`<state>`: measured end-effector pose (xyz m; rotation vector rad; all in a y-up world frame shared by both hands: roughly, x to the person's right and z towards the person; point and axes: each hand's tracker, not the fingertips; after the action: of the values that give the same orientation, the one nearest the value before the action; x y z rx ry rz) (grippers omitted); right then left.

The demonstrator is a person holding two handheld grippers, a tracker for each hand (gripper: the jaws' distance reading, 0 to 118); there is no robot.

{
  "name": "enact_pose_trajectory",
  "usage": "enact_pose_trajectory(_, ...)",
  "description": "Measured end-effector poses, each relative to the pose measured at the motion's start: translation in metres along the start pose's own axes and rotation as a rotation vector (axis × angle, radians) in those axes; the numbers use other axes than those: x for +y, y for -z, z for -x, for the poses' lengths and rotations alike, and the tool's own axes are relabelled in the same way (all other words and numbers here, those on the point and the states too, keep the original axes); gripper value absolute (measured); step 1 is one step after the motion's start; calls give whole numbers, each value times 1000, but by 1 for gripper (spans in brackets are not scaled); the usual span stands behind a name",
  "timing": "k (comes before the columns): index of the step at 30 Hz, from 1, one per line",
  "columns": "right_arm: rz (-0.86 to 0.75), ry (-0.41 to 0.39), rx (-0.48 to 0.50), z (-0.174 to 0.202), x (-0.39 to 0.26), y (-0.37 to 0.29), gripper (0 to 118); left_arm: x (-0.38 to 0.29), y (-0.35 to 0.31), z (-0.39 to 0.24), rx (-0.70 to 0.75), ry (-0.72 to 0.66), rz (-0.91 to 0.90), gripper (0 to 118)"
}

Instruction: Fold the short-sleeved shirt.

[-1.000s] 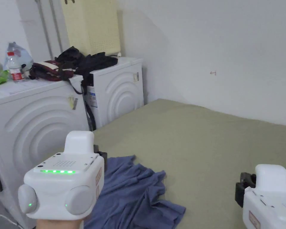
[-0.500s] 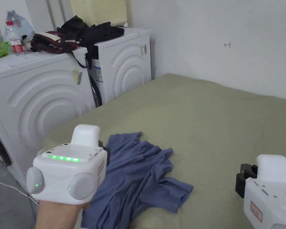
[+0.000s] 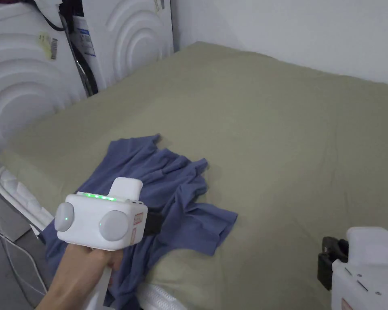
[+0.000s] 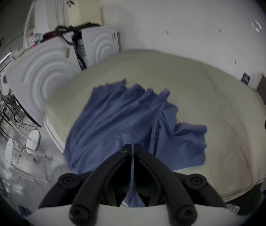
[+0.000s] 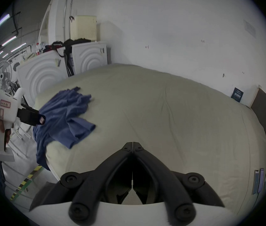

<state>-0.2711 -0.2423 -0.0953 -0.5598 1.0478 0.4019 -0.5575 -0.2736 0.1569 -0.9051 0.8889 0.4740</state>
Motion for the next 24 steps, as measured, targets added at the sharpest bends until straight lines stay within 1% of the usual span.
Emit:
enact_pose_trajectory(1, 12, 4, 7, -1, -4, 3, 0, -1, 12, 1, -21, -13, 50, 118)
enact_pose_trajectory(2, 28, 11, 16, -2, -8, 6, 0, -3, 17, 5, -49, -50, 51, 114)
enact_pose_trajectory(3, 44, 21, 16, -2, -11, 9, 0, 3, 20, 12, -13, -20, 43, 115)
enact_pose_trajectory(5, 60, 28, 38, -1, -18, 13, 0, 3, 32, 21, 43, -12, 82, 118)
enact_pose_trajectory(6, 70, 26, 44, 0, -21, 13, 0, -3, 43, 9, 91, 26, 102, 118)
enact_pose_trajectory(8, 79, 10, 50, 5, -22, 10, 0, -13, 59, 7, 172, 59, 151, 118)
enact_pose_trajectory(9, 82, 3, 53, 6, -24, 9, 0, -16, 60, 10, 49, -8, 87, 118)
enact_pose_trajectory(10, 85, -1, 55, 7, -25, 8, 0, -14, 65, 19, 36, -92, 120, 114)
enact_pose_trajectory(11, 89, -5, 58, 6, -29, 8, 0, -11, 64, 27, -19, -163, 149, 105)
enact_pose_trajectory(12, 91, -11, 59, 5, -31, 6, 0, -9, 59, 33, -77, -205, 149, 90)
enact_pose_trajectory(13, 89, -13, 62, 5, -32, 4, 0, -8, 48, 32, -36, -147, 109, 67)
enact_pose_trajectory(15, 83, -15, 69, 5, -33, -3, 0, 0, 40, 39, -42, -146, 59, 41)
enact_pose_trajectory(16, 83, -17, 70, 5, -33, -6, 0, 3, 40, 42, -39, -150, 51, 26)
enact_pose_trajectory(17, 79, -19, 74, 3, -33, -9, 0, 6, 43, 49, -62, -183, 49, 7)
enact_pose_trajectory(18, 77, -23, 74, 2, -33, -14, 0, 5, 32, 39, -74, -205, 106, 7)
enact_pose_trajectory(20, 63, -38, 65, -4, -35, -24, 0, 8, 24, 32, -69, -200, 67, 7)
enact_pose_trajectory(21, 54, -39, 55, -8, -37, -30, 0, 9, 19, 29, -89, -222, 56, 7)
enact_pose_trajectory(22, 50, -34, 47, -13, -38, -36, 0, 12, 20, 23, -134, -251, 47, 7)
enact_pose_trajectory(23, 45, -25, 37, -18, -39, -41, 0, 15, 16, 16, -175, -256, 40, 7)
enact_pose_trajectory(24, 41, -8, 22, -25, -40, -46, 0, 18, 10, 3, -182, -240, 20, 7)
